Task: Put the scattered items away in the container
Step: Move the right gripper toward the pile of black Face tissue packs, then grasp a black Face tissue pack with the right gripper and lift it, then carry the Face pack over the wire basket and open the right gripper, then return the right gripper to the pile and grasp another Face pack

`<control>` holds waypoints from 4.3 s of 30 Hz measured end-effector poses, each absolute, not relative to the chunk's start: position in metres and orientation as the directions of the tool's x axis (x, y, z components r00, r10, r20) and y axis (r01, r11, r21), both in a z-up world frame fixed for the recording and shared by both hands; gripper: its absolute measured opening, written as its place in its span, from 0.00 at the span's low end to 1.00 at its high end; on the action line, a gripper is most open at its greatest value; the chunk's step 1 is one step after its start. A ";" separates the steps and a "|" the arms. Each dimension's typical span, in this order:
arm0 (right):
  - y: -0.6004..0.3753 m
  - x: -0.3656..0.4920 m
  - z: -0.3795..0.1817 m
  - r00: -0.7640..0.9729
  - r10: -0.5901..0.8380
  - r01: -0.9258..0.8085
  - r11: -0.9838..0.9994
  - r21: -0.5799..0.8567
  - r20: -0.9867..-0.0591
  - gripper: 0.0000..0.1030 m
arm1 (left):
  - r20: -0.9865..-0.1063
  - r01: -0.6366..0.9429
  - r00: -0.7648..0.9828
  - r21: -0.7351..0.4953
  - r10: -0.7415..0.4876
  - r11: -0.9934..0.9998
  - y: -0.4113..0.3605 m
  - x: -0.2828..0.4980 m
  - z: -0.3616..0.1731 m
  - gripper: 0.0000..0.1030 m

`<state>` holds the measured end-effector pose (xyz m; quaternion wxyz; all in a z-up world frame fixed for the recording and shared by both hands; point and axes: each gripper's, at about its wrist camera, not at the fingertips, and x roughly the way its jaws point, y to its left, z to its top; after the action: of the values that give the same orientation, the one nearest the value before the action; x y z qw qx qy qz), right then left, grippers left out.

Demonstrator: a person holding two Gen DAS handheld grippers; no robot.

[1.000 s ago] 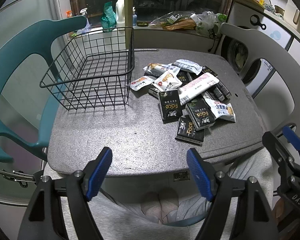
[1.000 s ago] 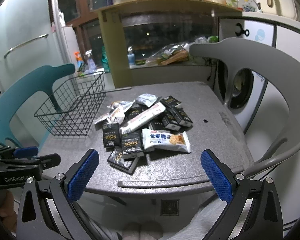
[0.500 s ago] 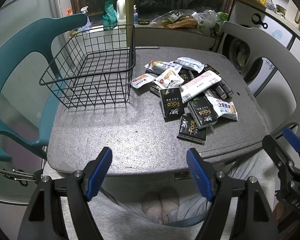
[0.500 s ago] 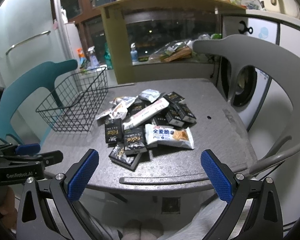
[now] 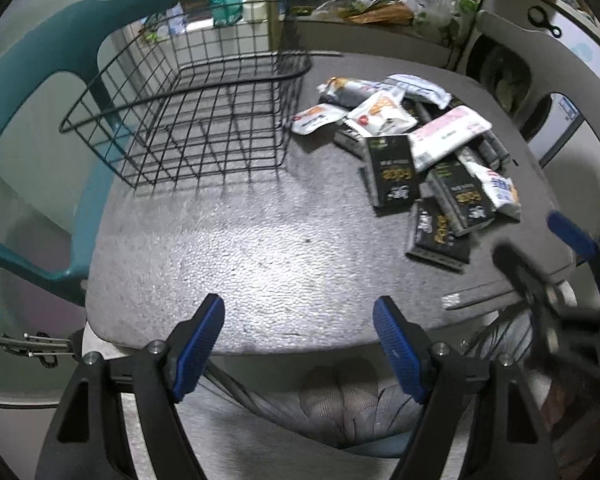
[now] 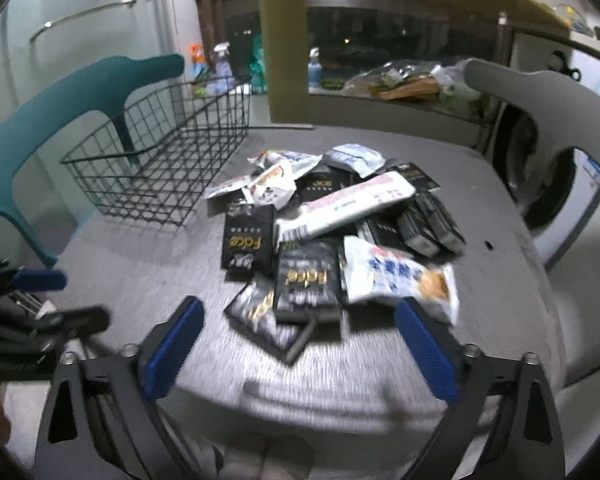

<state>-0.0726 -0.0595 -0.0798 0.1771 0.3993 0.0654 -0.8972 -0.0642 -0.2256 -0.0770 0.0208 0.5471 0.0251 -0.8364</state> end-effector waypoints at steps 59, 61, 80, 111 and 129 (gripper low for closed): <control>-0.012 -0.118 -0.113 -0.469 -0.402 0.346 -0.903 0.255 -0.786 0.47 | -0.933 -0.125 -0.352 -0.029 0.071 -0.992 -0.150 -0.120 -0.133 0.67; -0.017 -0.118 -0.117 -0.466 -0.389 0.354 -0.905 0.236 -0.795 0.47 | -0.934 -0.115 -0.349 -0.035 0.074 -0.993 -0.164 -0.115 -0.134 0.67; -0.055 -0.096 -0.138 -0.473 -0.253 0.423 -0.905 0.034 -0.844 0.46 | -0.929 -0.061 -0.359 -0.078 0.095 -0.995 -0.193 -0.115 -0.139 0.67; -0.190 -0.165 -0.002 -0.505 -0.551 0.638 -0.757 0.142 -0.664 0.46 | -0.811 0.151 -0.581 -0.037 -0.058 -0.988 -0.313 -0.186 0.017 0.66; -0.223 -0.184 -0.030 -0.476 -0.542 0.612 -0.770 0.182 -0.693 0.61 | -0.845 0.233 -0.529 -0.061 -0.074 -0.971 -0.365 -0.191 -0.024 0.72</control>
<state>-0.1842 -0.2226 -0.0297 0.3363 0.3861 0.0455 -0.8577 -0.1907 -0.3650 -0.0237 0.0883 0.4770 0.0833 -0.8705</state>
